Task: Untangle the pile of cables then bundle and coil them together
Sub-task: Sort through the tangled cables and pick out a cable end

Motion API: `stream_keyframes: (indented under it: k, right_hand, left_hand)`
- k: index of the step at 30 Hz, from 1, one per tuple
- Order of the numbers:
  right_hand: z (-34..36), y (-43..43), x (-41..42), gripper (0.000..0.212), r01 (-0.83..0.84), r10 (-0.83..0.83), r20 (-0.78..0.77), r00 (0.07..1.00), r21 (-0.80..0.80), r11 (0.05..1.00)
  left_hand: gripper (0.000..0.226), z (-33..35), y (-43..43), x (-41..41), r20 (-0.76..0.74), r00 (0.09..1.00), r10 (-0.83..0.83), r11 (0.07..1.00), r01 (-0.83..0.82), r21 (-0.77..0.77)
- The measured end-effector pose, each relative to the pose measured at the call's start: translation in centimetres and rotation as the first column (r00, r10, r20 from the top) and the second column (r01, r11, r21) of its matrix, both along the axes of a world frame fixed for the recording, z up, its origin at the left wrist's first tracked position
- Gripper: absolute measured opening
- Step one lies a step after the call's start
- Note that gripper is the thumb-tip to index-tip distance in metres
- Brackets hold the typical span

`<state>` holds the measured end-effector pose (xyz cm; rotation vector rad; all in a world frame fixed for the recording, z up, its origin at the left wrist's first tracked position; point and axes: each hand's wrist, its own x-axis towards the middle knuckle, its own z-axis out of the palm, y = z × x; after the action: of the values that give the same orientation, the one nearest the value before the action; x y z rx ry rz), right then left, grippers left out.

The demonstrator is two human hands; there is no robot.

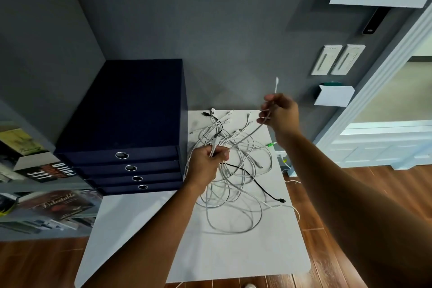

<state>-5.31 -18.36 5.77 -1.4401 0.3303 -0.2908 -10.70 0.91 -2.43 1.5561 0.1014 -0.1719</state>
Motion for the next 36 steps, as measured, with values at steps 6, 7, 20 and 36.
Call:
stream_keyframes:
  k: [6, 7, 20, 36]
  right_hand:
    - [-3.2, -6.7, -2.1, 0.033, 0.204, -0.251, -0.145, 0.957, -0.281, 0.938]
    - [-4.0, -8.2, -2.7, 0.034, 0.227, -0.307, -0.166, 0.937, -0.382, 0.896]
    - [-11.4, -12.5, -8.6, 0.04, -0.061, -0.388, -0.579, 0.717, -0.607, 0.792]
    - [-8.5, 8.4, -10.8, 0.025, -0.87, 0.855, -0.34, 0.391, 0.165, 0.464]
  left_hand:
    - [0.036, 0.4, 1.0, -0.3, -0.039, 0.999, 0.003, 0.999, -0.005, -0.048]
    - [0.04, 0.5, 1.2, -0.4, -0.038, 0.999, -0.006, 0.996, 0.003, -0.093]
    - [0.046, 1.3, 0.6, -1.8, -0.075, 0.997, -0.025, 0.981, 0.01, -0.192]
    - [0.041, 3.1, 1.6, -2.2, 0.023, 0.999, 0.022, 0.971, -0.016, -0.24]
